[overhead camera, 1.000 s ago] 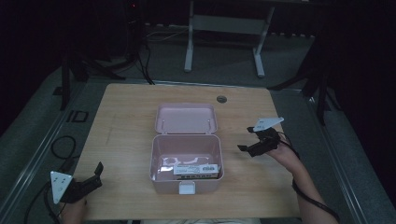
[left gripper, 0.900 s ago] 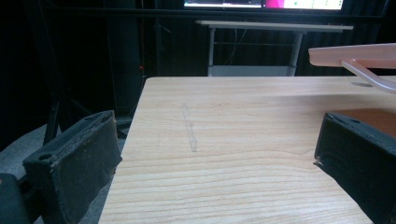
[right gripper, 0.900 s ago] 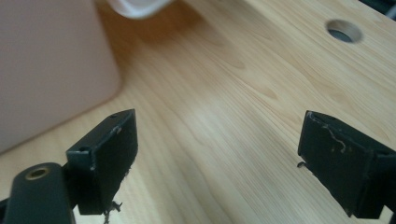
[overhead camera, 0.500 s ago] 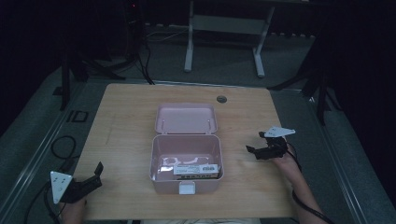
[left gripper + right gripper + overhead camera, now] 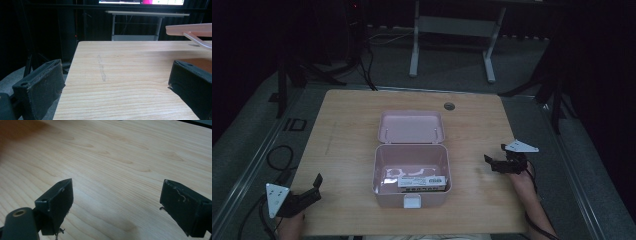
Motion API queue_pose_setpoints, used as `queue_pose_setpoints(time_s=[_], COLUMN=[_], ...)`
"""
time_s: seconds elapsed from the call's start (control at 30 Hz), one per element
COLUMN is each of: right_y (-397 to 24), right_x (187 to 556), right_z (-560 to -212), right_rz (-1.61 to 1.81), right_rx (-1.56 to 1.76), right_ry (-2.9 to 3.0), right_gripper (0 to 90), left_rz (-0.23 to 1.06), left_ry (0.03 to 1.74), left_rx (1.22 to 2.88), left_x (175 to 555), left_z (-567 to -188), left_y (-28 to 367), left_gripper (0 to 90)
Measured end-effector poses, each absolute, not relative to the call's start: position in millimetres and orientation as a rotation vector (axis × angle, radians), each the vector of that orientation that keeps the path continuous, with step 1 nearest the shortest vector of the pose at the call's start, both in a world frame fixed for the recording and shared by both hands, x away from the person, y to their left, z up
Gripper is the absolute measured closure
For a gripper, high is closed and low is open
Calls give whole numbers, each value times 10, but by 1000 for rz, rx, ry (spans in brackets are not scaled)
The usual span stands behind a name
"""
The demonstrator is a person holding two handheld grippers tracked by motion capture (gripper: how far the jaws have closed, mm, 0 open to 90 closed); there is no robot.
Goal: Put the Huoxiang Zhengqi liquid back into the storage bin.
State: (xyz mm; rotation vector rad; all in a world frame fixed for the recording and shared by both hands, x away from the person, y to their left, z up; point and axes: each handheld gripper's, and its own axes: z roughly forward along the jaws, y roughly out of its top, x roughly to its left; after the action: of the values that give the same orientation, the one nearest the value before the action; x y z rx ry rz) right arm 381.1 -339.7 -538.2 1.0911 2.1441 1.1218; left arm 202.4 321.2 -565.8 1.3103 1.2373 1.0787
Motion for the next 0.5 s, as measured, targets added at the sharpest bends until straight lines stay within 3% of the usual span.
queue_pose_setpoints(time_s=[0.5], right_y=[-3579], right_x=[3820], right_z=[-5481], right_rz=[1027], right_rx=[1291], right_ry=[1939], right_gripper=[113], left_rz=[1077], left_ry=[1235], left_rx=[1311], left_x=[2024], left_z=[-5658], left_y=[3213], left_gripper=[2])
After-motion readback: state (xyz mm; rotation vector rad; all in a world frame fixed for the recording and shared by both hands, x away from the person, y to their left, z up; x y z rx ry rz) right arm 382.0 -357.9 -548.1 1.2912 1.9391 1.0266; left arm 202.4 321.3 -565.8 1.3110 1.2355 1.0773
